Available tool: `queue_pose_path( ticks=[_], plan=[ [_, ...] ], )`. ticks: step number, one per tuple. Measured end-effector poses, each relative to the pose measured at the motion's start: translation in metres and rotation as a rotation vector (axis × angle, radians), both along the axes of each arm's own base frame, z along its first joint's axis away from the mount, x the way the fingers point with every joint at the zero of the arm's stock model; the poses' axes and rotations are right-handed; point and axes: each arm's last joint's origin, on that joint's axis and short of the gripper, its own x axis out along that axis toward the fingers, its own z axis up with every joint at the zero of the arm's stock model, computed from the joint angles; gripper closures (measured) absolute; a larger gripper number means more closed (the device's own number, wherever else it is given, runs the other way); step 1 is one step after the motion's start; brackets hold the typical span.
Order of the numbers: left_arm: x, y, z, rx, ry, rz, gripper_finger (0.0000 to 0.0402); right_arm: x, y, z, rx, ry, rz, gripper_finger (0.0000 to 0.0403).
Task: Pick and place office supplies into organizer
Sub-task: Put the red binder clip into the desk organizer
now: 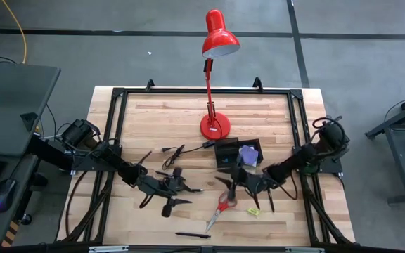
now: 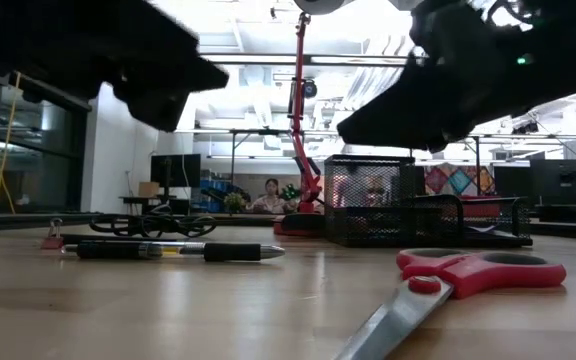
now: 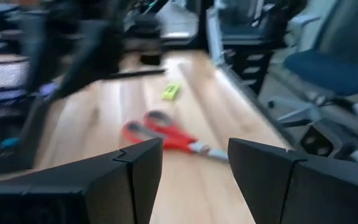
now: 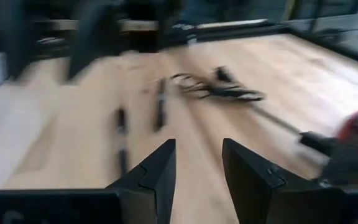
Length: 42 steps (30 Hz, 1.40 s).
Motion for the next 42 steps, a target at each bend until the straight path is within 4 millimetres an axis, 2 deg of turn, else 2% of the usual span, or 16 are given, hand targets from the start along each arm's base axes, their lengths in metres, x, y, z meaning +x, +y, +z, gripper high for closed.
queue_pose_path(
  ticks=[4, 9, 12, 15, 18, 22, 31, 38, 42],
  plan=[
    [-0.003, 0.004, -0.010, -0.029, 0.095, 0.118, 0.0228, -0.005, 0.009, -0.001, 0.014, 0.005, 0.023, 0.0279],
    [-0.008, 0.011, -0.019, -0.078, 0.151, 0.344, 0.0228, -0.012, 0.017, -0.001, -0.027, -0.006, -0.038, 0.0279],
    [-0.008, 0.011, -0.019, -0.085, 0.147, 0.357, 0.0232, -0.014, 0.021, -0.001, -0.033, -0.004, -0.031, 0.0279],
    [-0.007, 0.008, -0.018, -0.111, 0.149, 0.288, 0.0238, -0.016, 0.025, -0.001, -0.028, -0.001, -0.008, 0.0279],
    [-0.009, 0.006, -0.019, -0.200, 0.149, 0.345, 0.0249, -0.017, 0.027, -0.002, -0.012, -0.004, -0.001, 0.0279],
    [-0.020, -0.007, -0.020, -0.217, 0.109, 0.462, 0.0273, -0.018, 0.027, -0.003, -0.008, 0.008, 0.002, 0.0279],
    [-0.052, -0.051, -0.015, -0.208, -0.023, 0.491, 0.0307, -0.018, 0.025, -0.005, -0.025, 0.028, -0.015, 0.0279],
    [-0.070, -0.067, -0.018, -0.257, -0.033, 0.478, 0.0305, -0.016, 0.020, -0.003, -0.133, 0.026, -0.060, 0.0279],
    [-0.084, -0.070, -0.025, -0.284, -0.041, 0.537, 0.0305, -0.014, 0.019, -0.001, -0.143, 0.012, -0.059, 0.0279]
  ],
)
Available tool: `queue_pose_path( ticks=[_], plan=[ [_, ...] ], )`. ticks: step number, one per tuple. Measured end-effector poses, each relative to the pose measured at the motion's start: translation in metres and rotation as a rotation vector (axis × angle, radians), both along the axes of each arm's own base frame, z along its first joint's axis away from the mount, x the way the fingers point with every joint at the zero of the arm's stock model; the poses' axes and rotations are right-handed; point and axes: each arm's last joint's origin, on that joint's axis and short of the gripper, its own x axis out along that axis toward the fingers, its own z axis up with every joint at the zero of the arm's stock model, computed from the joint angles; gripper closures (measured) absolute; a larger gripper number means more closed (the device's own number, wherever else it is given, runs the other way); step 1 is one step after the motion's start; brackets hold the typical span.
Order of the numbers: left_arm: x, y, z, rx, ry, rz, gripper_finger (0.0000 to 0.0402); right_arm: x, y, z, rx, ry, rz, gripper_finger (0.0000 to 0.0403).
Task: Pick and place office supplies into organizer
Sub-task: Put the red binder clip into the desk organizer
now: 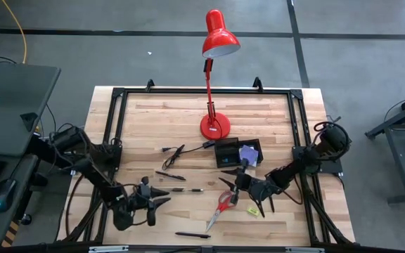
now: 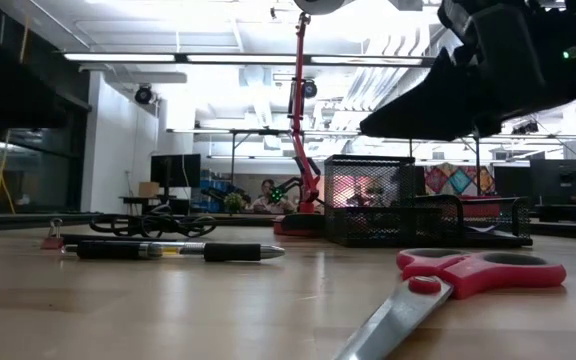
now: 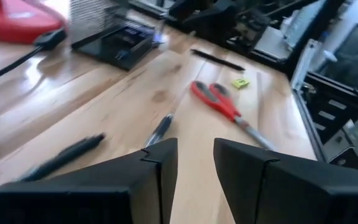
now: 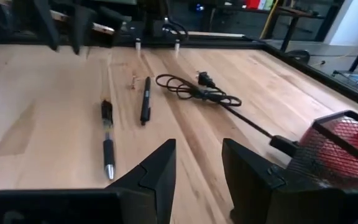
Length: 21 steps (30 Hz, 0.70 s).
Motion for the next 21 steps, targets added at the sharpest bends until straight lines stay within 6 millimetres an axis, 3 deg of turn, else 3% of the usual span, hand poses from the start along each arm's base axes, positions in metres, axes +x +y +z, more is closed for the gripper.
queue_pose_path(
  ticks=[9, 14, 21],
  plan=[
    [-0.024, 0.016, -0.022, -0.119, 0.116, 0.111, 0.0305, 0.000, 0.003, 0.000, 0.043, 0.004, 0.060, 0.0279],
    [-0.024, 0.023, -0.025, -0.085, 0.151, 0.141, 0.0305, 0.000, 0.003, -0.001, 0.047, 0.012, 0.078, 0.0279],
    [-0.025, 0.020, -0.027, 0.012, 0.307, 0.027, 0.0305, 0.000, 0.004, -0.001, 0.059, 0.013, 0.089, 0.0279]
  ],
)
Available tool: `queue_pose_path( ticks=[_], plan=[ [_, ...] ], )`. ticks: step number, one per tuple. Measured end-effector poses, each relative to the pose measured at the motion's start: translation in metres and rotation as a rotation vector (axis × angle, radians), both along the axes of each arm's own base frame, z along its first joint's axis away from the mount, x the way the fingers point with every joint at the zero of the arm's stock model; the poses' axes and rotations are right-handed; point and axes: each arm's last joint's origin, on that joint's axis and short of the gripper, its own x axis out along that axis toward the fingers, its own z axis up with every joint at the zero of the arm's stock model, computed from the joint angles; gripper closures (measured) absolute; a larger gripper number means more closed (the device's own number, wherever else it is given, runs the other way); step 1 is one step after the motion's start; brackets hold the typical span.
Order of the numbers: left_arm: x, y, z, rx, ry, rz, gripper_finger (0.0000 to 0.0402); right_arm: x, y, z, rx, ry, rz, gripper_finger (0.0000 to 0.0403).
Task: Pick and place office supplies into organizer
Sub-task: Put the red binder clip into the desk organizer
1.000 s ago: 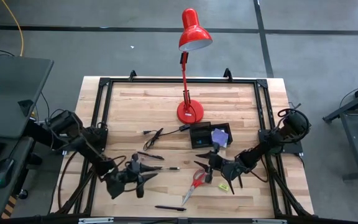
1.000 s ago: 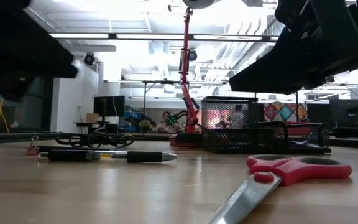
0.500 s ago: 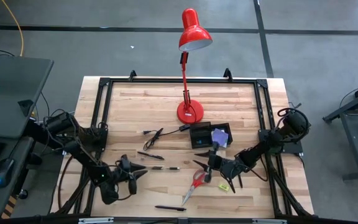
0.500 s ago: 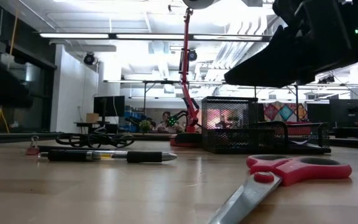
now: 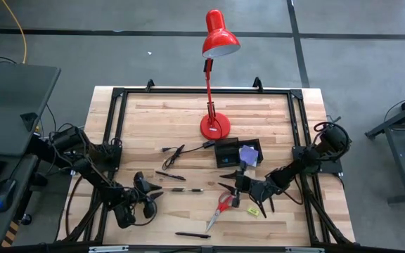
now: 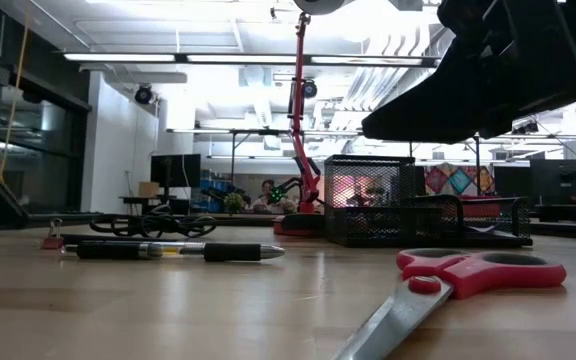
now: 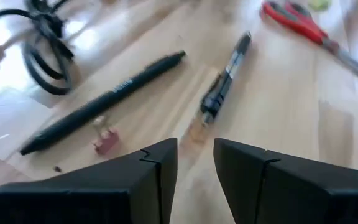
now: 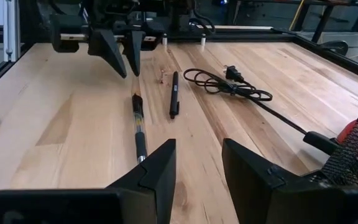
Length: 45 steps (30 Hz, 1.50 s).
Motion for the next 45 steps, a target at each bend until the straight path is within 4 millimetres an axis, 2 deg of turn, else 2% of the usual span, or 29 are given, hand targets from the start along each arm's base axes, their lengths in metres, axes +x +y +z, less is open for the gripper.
queue_pose_path(
  ticks=[4, 19, 28, 38, 41, 45],
  plan=[
    [-0.001, 0.000, -0.003, -0.011, 0.110, -0.058, 0.0305, 0.000, 0.000, 0.000, 0.016, -0.003, -0.005, 0.0279],
    [-0.003, 0.000, -0.003, 0.081, 0.137, -0.110, 0.0305, 0.000, 0.000, -0.002, 0.035, 0.009, 0.005, 0.0279],
    [0.004, -0.008, 0.025, 0.199, 0.109, -0.151, 0.0304, -0.001, 0.000, -0.002, 0.042, 0.011, 0.003, 0.0279],
    [0.007, -0.010, 0.042, 0.329, 0.150, -0.157, 0.0305, -0.001, 0.000, -0.002, 0.044, 0.013, 0.002, 0.0279],
    [0.013, -0.012, 0.047, 0.325, 0.161, -0.170, 0.0319, -0.001, 0.000, -0.002, 0.043, 0.013, 0.002, 0.0279],
    [0.016, -0.016, 0.053, 0.354, 0.149, -0.175, 0.0379, -0.001, 0.000, -0.002, 0.049, 0.013, 0.000, 0.0279]
  ],
)
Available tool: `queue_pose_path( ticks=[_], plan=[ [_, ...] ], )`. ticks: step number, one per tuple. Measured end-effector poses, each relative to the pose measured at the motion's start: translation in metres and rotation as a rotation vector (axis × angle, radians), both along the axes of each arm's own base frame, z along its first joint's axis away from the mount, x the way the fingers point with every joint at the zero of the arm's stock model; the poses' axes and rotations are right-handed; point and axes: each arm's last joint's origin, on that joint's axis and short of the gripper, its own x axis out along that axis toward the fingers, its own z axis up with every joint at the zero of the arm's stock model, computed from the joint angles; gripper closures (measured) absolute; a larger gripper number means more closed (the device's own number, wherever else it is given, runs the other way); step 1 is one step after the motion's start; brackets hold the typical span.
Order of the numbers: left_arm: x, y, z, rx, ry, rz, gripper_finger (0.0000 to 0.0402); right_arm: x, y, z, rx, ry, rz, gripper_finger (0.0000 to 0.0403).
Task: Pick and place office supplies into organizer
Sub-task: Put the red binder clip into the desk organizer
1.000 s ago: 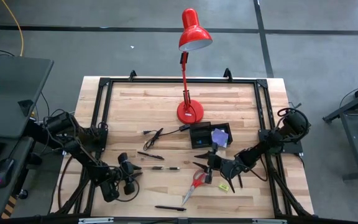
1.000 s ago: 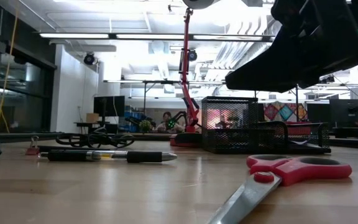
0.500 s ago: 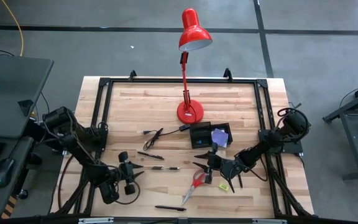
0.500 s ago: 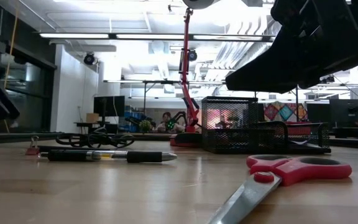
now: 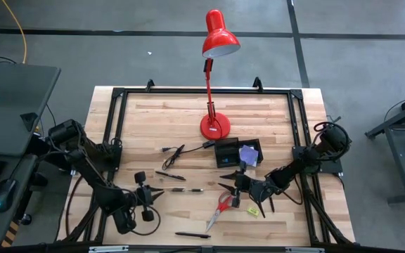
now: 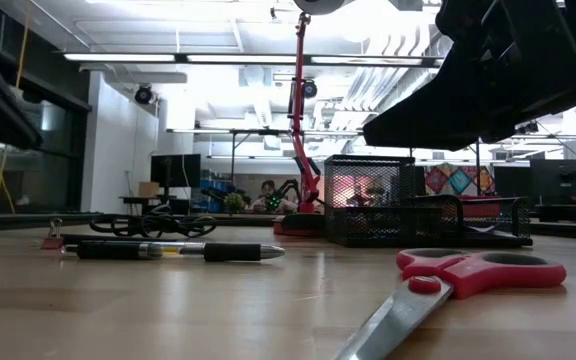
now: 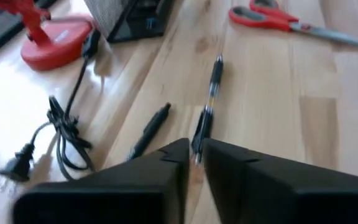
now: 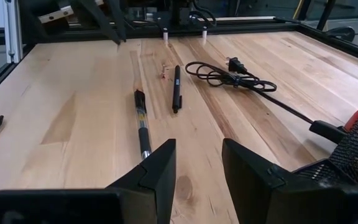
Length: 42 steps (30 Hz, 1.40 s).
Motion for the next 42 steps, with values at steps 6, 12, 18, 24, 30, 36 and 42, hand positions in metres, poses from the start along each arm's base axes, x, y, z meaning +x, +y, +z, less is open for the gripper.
queue_pose_path(
  ticks=[6, 12, 18, 24, 30, 36, 42],
  plan=[
    [0.003, 0.000, 0.001, 0.002, 0.049, -0.024, 0.0353, 0.000, 0.001, 0.000, 0.016, 0.005, 0.016, 0.0279],
    [-0.001, 0.013, -0.002, 0.017, 0.118, 0.056, 0.0233, 0.000, 0.001, 0.000, 0.020, 0.004, 0.015, 0.0279],
    [-0.007, 0.035, -0.008, -0.030, 0.226, 0.224, 0.0188, 0.000, 0.000, -0.001, 0.018, 0.008, 0.016, 0.0279],
    [-0.011, 0.039, -0.016, -0.051, 0.219, 0.226, 0.0212, -0.001, 0.000, -0.002, 0.019, 0.018, 0.013, 0.0279],
    [-0.011, 0.038, -0.021, -0.098, 0.209, 0.195, 0.0234, -0.001, 0.000, -0.002, 0.017, 0.021, 0.014, 0.0279],
    [-0.010, 0.034, -0.019, -0.102, 0.169, 0.155, 0.0228, -0.001, 0.000, -0.004, 0.024, 0.032, 0.008, 0.0279],
    [-0.019, 0.017, -0.003, -0.103, -0.011, 0.041, 0.0224, 0.000, -0.001, -0.012, 0.009, 0.047, -0.006, 0.0279]
  ],
)
